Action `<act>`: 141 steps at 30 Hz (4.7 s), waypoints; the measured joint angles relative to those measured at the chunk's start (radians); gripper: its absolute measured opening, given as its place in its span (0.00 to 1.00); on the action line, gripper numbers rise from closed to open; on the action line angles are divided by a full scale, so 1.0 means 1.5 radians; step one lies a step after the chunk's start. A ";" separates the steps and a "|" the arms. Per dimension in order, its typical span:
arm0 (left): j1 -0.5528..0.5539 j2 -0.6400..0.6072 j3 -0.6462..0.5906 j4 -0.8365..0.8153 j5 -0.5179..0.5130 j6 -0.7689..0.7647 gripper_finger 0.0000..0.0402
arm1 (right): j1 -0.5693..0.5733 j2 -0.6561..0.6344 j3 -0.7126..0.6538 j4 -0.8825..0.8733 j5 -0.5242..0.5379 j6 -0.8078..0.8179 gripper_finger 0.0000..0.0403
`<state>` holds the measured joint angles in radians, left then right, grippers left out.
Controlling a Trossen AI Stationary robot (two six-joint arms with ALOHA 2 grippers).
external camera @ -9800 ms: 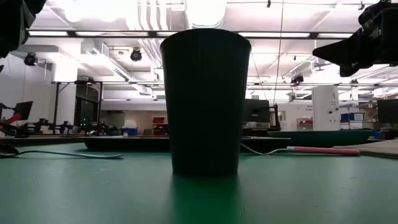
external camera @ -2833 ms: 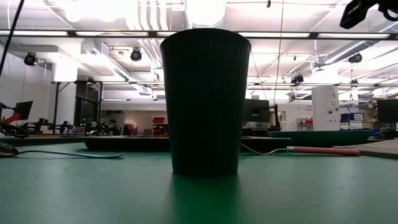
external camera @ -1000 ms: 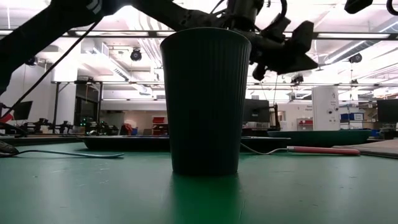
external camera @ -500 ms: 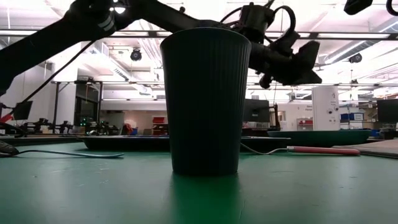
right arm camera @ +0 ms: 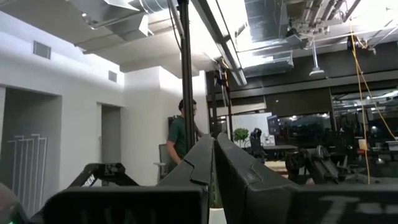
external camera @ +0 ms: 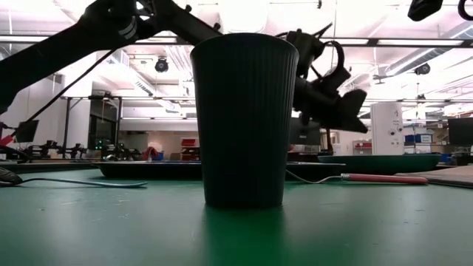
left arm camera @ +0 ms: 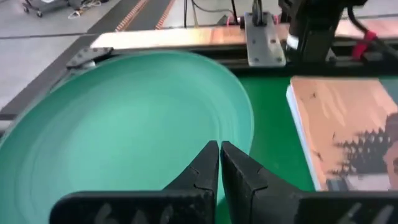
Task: Pick and place plate/cup/fork/spoon on tray
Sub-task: Put the green plate on the black tray
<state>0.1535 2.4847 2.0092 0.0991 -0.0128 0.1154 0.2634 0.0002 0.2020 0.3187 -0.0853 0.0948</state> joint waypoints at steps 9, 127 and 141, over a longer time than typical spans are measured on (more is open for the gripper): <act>0.002 0.000 -0.050 0.017 -0.016 0.031 0.26 | 0.000 0.000 0.000 -0.001 0.001 0.000 0.02; -0.078 -0.132 -0.072 -0.097 -0.078 0.224 0.05 | 0.000 0.002 0.000 -0.026 0.005 0.014 0.02; -0.050 -0.023 -0.071 0.017 -0.046 0.153 0.47 | 0.000 0.002 0.000 -0.038 0.005 0.017 0.02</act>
<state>0.0778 2.4503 1.9034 0.1244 -0.0819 0.3455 0.2634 0.0032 0.2020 0.2612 -0.0772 0.1200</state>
